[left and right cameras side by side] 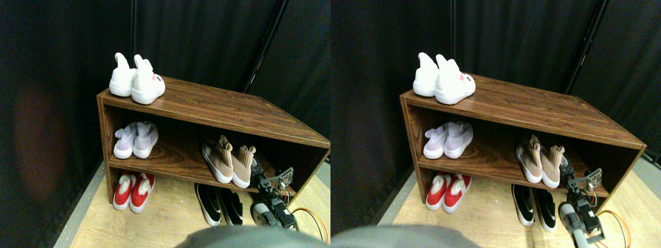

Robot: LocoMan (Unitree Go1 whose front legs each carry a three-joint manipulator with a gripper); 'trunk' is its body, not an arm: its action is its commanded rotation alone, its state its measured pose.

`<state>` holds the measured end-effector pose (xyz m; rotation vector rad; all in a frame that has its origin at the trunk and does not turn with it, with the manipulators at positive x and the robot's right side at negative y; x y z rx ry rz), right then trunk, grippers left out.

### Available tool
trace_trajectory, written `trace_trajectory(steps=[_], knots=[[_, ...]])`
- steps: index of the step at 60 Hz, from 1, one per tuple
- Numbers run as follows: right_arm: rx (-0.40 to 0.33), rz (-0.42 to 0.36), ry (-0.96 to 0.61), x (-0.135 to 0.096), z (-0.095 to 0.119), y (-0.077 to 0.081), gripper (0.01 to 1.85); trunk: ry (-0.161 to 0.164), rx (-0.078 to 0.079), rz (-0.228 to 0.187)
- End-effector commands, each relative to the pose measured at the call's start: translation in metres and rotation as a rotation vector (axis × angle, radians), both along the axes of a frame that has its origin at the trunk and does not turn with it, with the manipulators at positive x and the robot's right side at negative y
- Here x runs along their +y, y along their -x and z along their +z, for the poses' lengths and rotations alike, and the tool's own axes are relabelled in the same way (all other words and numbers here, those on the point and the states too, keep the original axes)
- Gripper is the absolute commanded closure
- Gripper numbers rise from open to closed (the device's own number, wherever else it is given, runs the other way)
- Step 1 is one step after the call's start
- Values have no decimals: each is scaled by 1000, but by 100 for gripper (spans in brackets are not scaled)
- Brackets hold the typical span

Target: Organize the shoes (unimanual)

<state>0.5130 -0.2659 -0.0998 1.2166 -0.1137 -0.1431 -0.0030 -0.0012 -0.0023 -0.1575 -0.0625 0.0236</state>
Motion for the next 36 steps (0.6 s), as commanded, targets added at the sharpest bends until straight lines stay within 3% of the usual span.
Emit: trace_trajectory(steps=[1,10,28,31,32,36], knots=[[-13,1,1,-10,8,2,180,-9,11,-17],[-71,25,-21,-22,20,15,180,-25,4,-45],[-157,118,50,-36,46,63,180,-47,7,-75],[-185,86,76,-34,50,74,180,-47,7,-75],[-193,91,87,-34,51,78,180,-52,13,-84],[-196,108,91,-35,53,87,180,-52,13,-84]])
